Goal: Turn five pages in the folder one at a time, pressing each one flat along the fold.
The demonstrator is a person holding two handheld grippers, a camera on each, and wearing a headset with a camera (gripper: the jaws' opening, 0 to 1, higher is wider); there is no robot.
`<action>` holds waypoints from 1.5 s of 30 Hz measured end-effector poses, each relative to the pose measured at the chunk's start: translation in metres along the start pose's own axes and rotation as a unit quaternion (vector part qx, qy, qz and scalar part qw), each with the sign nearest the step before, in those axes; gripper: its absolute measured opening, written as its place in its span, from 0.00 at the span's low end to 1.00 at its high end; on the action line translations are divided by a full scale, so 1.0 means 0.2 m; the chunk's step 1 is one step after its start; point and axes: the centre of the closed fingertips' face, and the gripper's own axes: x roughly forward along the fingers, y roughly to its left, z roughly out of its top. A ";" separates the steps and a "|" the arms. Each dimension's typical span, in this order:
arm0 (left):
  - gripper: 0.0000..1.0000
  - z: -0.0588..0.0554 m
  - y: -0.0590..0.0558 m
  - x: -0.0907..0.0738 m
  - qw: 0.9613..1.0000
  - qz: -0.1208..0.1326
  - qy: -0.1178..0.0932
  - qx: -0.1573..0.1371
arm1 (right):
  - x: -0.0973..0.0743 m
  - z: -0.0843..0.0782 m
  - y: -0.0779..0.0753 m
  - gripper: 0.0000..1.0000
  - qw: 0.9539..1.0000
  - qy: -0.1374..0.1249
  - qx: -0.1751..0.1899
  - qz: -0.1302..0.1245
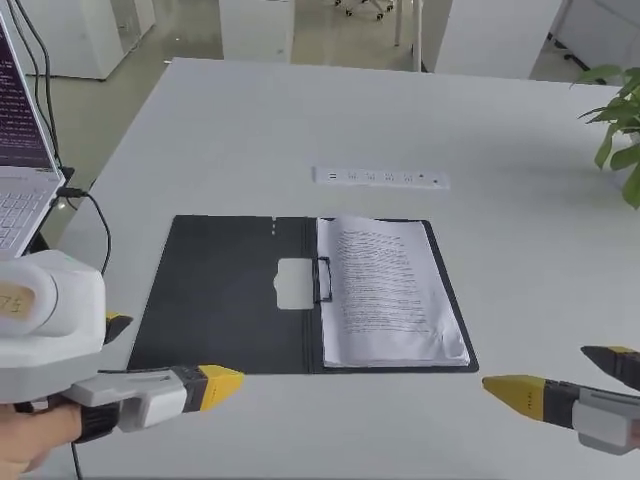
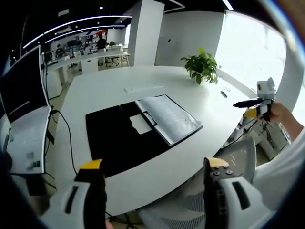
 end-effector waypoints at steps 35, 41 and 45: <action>0.78 -0.05 -0.01 0.06 1.000 0.000 0.006 0.001 | 0.01 -0.03 -0.01 0.96 1.000 -0.012 0.018 0.003; 0.78 -0.06 -0.03 0.11 1.000 -0.007 0.011 0.006 | 0.01 -0.04 -0.01 0.95 0.999 -0.016 0.027 0.007; 0.78 -0.07 -0.04 0.14 1.000 -0.010 0.016 0.012 | 0.02 -0.06 0.00 0.95 0.999 -0.015 0.031 0.007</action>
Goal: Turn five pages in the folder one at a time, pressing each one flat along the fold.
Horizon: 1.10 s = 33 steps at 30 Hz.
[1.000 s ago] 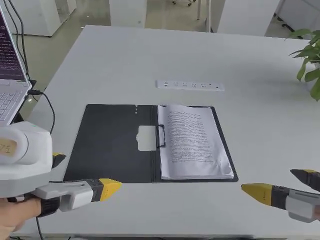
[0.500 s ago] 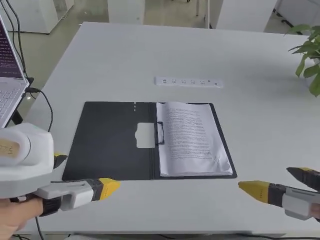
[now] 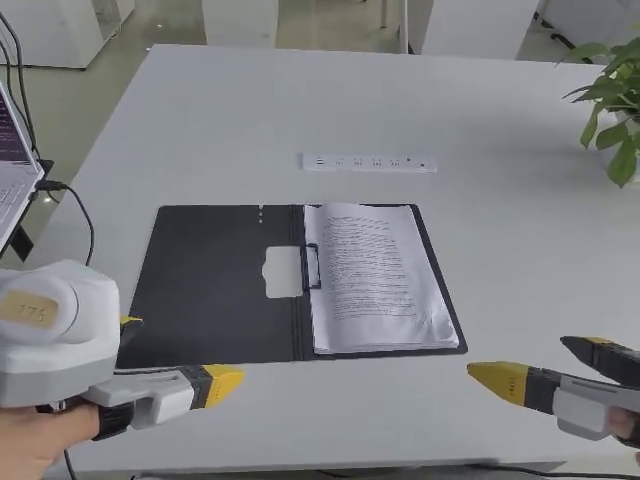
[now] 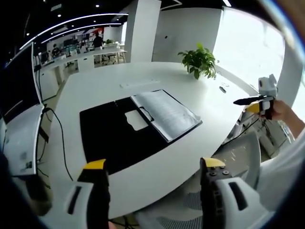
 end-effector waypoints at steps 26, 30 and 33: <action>0.71 0.08 -0.14 0.26 0.998 -0.042 -0.012 0.048 | 0.10 -0.03 0.02 0.92 1.000 -0.008 0.018 0.014; 0.71 0.11 -0.18 0.35 0.997 -0.051 -0.017 0.059 | 0.13 -0.05 0.01 0.91 1.000 -0.011 0.024 0.016; 0.70 0.13 -0.22 0.42 0.995 -0.062 -0.018 0.076 | 0.15 -0.06 0.01 0.91 0.999 -0.011 0.028 0.020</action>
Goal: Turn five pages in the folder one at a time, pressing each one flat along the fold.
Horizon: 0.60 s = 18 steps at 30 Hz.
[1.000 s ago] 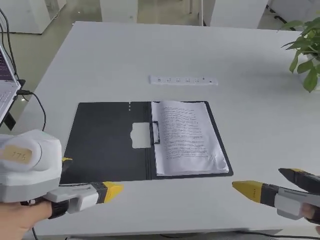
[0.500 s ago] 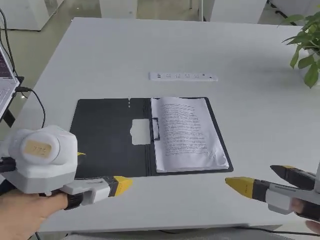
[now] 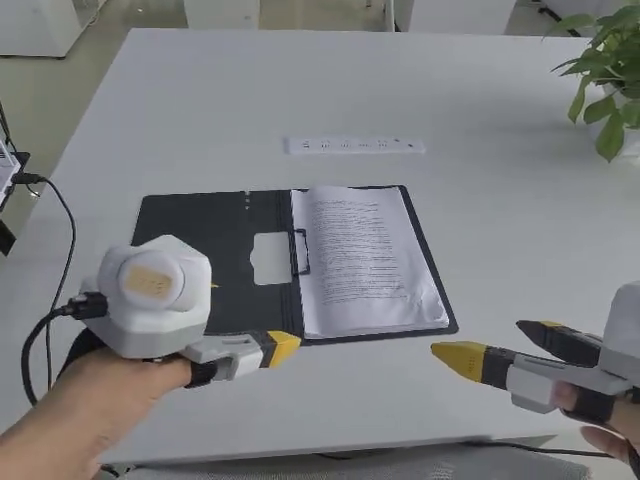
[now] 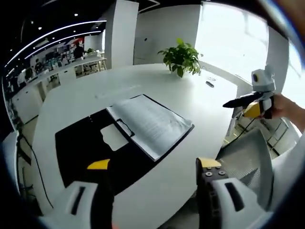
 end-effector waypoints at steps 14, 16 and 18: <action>0.69 0.08 -0.16 0.44 0.999 -0.033 -0.003 0.032 | 0.04 -0.04 -0.04 0.89 1.000 -0.010 0.018 -0.008; 0.69 0.08 -0.18 0.49 0.999 -0.032 -0.003 0.038 | 0.04 -0.04 -0.05 0.89 1.000 -0.011 0.023 -0.008; 0.70 0.09 -0.19 0.54 0.998 -0.032 -0.001 0.049 | 0.04 -0.04 -0.06 0.88 1.000 -0.015 0.024 -0.010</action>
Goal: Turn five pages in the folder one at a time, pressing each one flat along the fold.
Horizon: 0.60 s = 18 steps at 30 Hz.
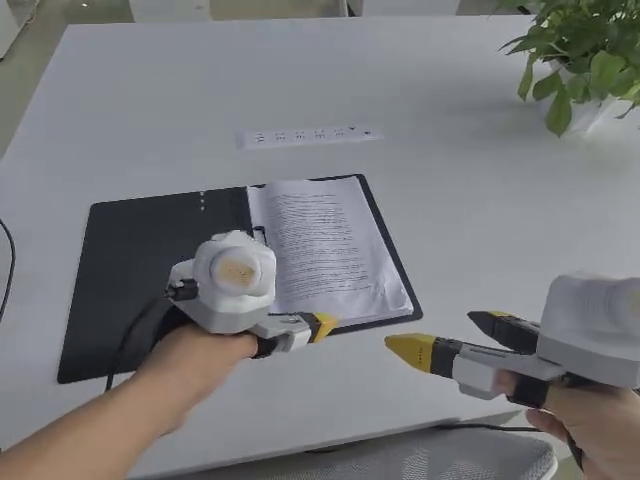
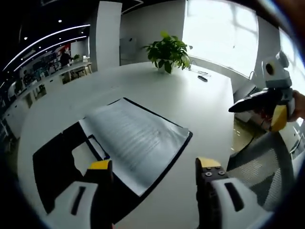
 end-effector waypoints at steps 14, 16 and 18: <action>0.68 0.05 0.00 0.27 1.000 0.009 -0.007 0.012 | 0.01 0.02 -0.07 0.87 1.000 -0.010 0.016 -0.006; 0.66 0.05 0.00 0.30 1.000 0.011 -0.005 0.019 | 0.01 0.03 -0.08 0.86 1.000 -0.012 0.017 -0.008; 0.65 0.04 -0.01 0.33 1.000 0.010 -0.003 0.024 | 0.02 0.03 -0.09 0.86 1.000 -0.013 0.020 -0.009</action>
